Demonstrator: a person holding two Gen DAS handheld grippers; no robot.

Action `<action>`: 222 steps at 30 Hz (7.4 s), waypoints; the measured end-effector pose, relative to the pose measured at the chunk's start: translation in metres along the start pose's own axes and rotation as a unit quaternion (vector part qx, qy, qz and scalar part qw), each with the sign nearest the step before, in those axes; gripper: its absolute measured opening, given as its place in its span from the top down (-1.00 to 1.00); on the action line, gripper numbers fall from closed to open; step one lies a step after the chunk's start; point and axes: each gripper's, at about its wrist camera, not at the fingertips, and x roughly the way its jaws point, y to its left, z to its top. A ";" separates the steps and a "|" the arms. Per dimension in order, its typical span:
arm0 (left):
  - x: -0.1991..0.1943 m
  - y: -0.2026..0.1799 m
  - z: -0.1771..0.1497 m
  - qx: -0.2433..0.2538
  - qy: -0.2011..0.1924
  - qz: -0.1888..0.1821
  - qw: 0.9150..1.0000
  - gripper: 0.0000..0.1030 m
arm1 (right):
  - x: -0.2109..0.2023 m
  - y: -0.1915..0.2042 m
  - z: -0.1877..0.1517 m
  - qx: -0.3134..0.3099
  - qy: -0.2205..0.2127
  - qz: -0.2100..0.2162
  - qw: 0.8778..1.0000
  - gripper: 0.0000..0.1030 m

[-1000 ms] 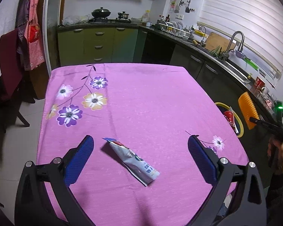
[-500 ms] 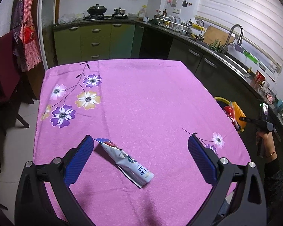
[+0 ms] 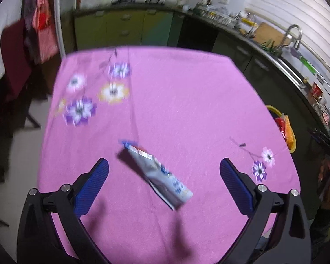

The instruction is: Collect trash

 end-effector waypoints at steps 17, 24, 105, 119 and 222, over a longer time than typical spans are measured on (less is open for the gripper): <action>0.064 0.012 -0.001 -0.054 0.081 0.062 0.993 -0.79 | -0.021 0.063 -0.019 -0.053 -0.002 0.088 0.995 -0.23; 0.073 0.002 -0.002 -0.017 0.091 0.066 0.994 -0.04 | -0.017 0.056 -0.023 -0.043 0.003 0.085 0.995 -0.25; 0.001 -0.225 0.074 0.241 -0.117 -0.126 0.955 -0.87 | -0.076 0.001 -0.063 0.014 -0.009 0.065 0.998 -0.51; -0.069 -0.058 -0.003 0.058 -0.157 0.055 0.984 -0.87 | -0.111 0.103 -0.070 -0.106 -0.042 0.069 0.991 -0.91; -0.148 -0.042 -0.059 0.056 -0.222 0.099 0.968 -0.88 | -0.204 0.135 -0.103 -0.138 -0.123 0.062 0.981 -0.91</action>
